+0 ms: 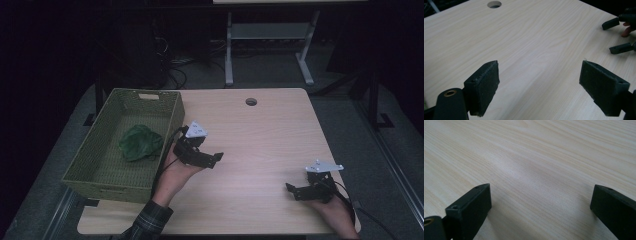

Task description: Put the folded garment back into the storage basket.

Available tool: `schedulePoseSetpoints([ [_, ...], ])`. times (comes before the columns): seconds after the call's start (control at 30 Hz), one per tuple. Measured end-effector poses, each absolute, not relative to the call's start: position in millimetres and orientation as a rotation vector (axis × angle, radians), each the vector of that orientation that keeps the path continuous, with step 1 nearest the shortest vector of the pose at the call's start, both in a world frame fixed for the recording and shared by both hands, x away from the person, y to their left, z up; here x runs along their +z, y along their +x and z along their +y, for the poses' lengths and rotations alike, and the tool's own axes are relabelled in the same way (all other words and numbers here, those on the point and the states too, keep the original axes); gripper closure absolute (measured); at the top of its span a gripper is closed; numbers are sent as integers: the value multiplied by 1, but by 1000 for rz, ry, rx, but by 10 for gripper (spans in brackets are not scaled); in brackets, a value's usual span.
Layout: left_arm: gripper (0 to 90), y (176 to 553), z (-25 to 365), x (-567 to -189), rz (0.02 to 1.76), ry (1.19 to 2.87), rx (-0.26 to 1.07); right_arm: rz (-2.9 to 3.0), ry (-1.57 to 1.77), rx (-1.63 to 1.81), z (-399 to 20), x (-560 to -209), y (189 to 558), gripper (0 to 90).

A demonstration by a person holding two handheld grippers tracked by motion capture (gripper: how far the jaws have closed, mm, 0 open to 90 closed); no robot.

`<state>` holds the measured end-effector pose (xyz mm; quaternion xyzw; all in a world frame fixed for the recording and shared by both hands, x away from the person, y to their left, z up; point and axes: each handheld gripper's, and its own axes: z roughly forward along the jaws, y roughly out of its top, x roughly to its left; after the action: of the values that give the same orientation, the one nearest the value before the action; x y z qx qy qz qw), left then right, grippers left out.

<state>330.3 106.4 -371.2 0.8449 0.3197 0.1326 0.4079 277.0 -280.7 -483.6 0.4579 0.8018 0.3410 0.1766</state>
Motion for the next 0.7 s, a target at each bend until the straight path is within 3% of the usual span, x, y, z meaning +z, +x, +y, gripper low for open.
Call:
schedulePoseSetpoints([
  [0.7, 153, 329, 97, -445, 776, 2193, 349, 2274, 1292, 965, -281, -484, 277, 28],
])
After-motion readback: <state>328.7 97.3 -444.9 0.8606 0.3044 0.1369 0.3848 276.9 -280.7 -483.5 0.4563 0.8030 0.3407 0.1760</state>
